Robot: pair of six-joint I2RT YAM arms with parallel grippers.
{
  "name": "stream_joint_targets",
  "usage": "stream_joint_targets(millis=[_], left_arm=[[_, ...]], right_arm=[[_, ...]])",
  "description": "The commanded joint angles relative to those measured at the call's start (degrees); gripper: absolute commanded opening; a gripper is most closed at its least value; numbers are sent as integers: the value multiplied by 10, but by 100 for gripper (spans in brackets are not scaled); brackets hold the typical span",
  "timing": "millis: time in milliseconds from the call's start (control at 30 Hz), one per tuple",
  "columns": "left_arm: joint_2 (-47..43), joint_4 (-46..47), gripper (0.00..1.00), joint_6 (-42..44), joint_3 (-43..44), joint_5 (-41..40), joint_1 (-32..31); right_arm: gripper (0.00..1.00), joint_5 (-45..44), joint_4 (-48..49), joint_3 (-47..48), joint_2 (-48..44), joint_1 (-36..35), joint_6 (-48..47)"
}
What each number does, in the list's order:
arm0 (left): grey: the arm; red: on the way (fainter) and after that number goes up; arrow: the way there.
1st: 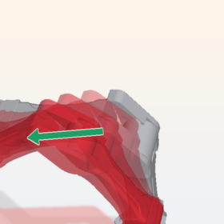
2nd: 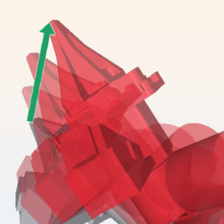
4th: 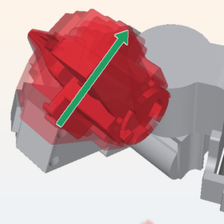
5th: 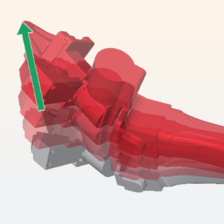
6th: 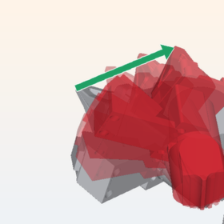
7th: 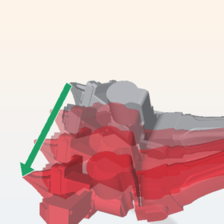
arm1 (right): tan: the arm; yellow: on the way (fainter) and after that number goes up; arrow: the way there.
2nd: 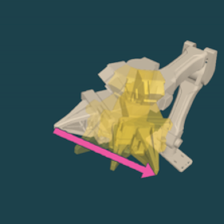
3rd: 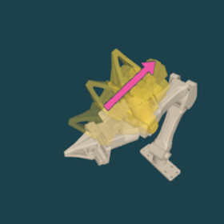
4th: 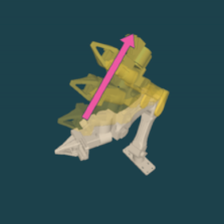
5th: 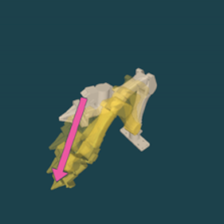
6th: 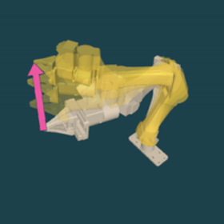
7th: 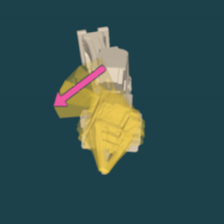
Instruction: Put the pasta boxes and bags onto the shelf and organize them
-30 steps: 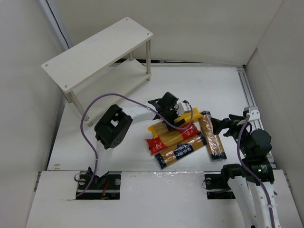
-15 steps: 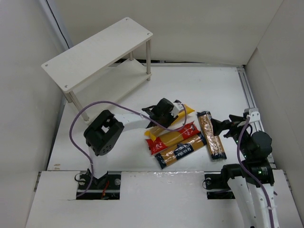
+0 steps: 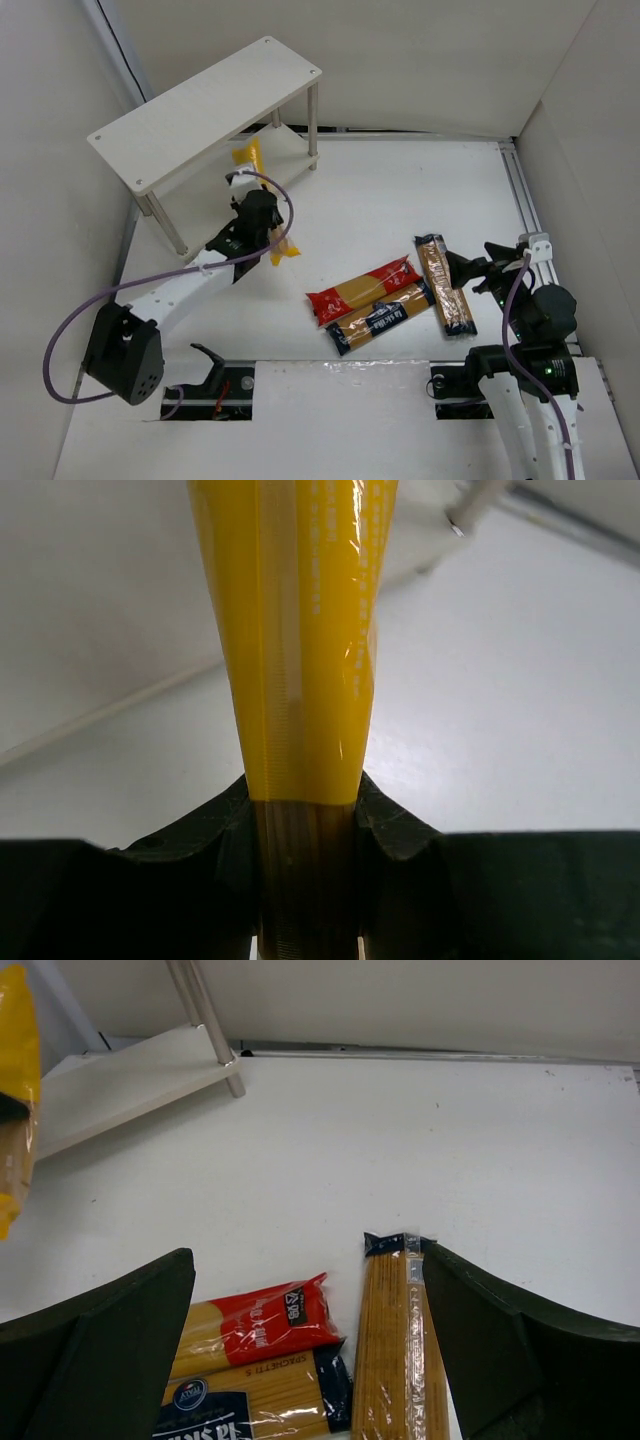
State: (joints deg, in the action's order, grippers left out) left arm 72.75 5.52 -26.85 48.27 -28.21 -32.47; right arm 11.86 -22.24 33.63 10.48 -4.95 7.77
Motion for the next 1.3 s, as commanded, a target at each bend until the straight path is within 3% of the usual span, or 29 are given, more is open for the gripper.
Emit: stream_joint_targets(millis=[0, 300, 500, 700, 733, 767, 800, 1000, 1167, 1267], left_arm=[[-17, 23, 0, -127, 5, -103, 35], [73, -8, 0, -142, 96, -104, 184], [121, 23, 0, -142, 130, -76, 283], [169, 82, 0, -91, 147, -60, 301], [169, 82, 15, -83, 154, -53, 301], [176, 82, 82, -83, 159, -53, 301], [176, 71, 100, -78, 159, -60, 301], [140, 91, 100, -32, 132, 30, 295], [80, 141, 100, 37, 60, 135, 237], [64, 141, 100, 56, 31, 197, 178]], right_arm=[[100, -8, 12, 11, -9, -3, 2], [100, -25, 12, 11, -21, -3, 8], [100, -25, 12, 6, -21, -3, 8], [100, -32, 18, 6, -11, -3, 8], [100, -32, 18, 6, -5, -3, 8], [100, -24, 18, 6, -5, -3, 8], [100, -18, 18, 6, -5, -3, 8], [100, -17, 18, 6, 15, -3, 15], [100, -36, 6, 12, 57, -3, 29], [100, -99, -18, 17, 87, -3, 51]])
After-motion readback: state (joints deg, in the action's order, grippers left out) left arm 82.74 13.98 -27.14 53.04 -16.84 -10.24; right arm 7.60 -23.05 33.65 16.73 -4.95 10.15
